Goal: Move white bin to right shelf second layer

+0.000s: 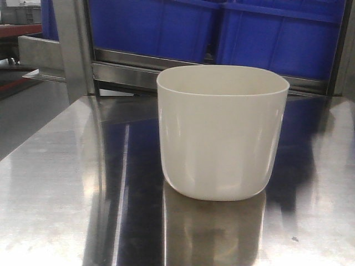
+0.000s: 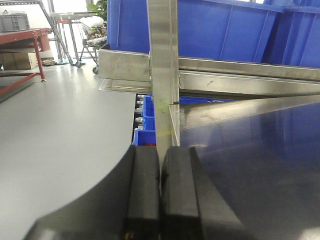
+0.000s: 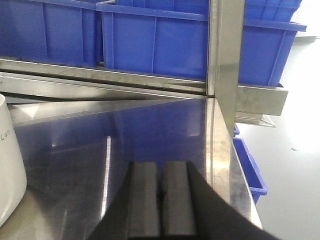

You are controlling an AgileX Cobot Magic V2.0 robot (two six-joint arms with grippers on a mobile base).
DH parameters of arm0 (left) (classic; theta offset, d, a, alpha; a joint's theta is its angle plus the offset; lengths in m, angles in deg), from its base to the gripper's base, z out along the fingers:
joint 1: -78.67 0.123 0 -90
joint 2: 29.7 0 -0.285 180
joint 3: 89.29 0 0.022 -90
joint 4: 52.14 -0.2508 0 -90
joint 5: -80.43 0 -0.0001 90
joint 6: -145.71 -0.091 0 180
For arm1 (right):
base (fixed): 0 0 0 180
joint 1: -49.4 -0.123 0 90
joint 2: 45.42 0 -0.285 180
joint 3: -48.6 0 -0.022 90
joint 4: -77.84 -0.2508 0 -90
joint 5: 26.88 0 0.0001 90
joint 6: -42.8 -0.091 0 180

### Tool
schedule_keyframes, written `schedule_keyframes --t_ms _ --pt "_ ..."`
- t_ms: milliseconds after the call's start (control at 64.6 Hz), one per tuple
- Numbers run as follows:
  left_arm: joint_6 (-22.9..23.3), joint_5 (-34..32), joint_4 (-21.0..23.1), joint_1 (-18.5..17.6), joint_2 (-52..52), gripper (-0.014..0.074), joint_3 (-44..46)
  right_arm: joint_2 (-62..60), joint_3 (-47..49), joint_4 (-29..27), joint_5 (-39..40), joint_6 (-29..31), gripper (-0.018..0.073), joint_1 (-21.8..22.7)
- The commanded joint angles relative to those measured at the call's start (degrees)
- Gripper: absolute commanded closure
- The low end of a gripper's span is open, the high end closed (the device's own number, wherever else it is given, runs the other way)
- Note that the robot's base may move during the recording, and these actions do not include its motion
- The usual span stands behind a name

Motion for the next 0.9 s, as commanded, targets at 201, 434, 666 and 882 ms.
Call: schedule_keyframes --t_ms 201,434,666,882 --pt "0.20 -4.80 0.31 -0.25 -0.80 0.0512 -2.11 -1.15 0.94 0.00 5.01 0.22 0.0503 0.19" --pt "0.20 -4.80 0.31 -0.25 -0.80 0.0512 -2.11 -1.15 0.94 0.00 5.01 0.22 0.0503 0.19" --pt "0.20 -4.80 0.31 -0.25 -0.80 0.0512 -2.11 -1.15 0.94 0.00 5.06 0.22 0.0503 0.19" --pt "0.20 -4.80 0.31 -0.25 -0.80 0.0512 -2.11 -1.15 0.94 0.00 5.54 0.22 0.0503 0.19"
